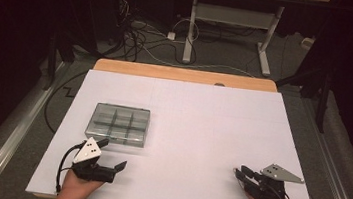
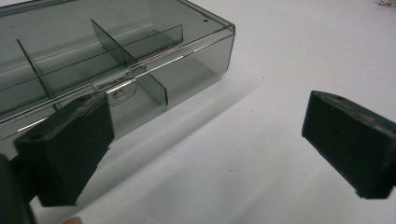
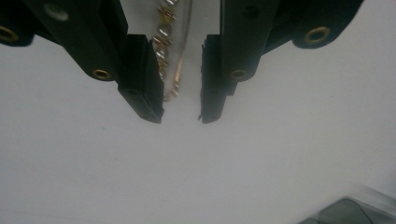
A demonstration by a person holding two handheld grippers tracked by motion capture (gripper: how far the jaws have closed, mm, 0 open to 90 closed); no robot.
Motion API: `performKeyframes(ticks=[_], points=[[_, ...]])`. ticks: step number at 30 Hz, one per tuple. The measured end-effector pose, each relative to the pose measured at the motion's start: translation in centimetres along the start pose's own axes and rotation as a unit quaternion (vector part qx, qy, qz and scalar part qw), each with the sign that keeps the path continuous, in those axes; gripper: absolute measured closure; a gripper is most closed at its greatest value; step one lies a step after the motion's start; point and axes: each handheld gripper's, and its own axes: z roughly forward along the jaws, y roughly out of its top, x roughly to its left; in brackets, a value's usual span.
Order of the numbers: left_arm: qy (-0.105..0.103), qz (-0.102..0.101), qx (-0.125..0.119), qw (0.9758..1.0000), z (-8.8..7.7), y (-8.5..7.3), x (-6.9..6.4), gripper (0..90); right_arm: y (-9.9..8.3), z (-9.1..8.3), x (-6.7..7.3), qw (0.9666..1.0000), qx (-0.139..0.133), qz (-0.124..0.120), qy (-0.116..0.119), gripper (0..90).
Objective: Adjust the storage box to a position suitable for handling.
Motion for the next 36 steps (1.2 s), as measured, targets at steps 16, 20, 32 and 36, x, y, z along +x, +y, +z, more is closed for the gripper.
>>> performKeyframes(ticks=[16, 20, 32, 36], points=[[-0.003, -0.003, -0.003, 1.0, -0.1, 0.0, 0.1, 45.5, 0.6, 2.8, 2.7, 0.9996, -0.006, -0.021, 0.018, 85.5], [0.002, -0.012, 0.004, 0.9999, 0.0, 0.0, 0.2, 53.3, 0.6, 3.1, 3.2, 0.9991, -0.005, -0.037, 0.02, 90.0], [-0.001, -0.012, 0.005, 0.9999, 0.1, 0.1, 0.2, 80.6, 0.4, 3.0, 3.7, 0.9985, -0.008, -0.048, 0.024, 90.0], [-0.009, -0.012, 0.006, 0.9999, 0.1, 0.1, 0.3, 87.8, 0.4, 2.9, 3.7, 0.9984, -0.007, -0.049, 0.028, 90.0]])
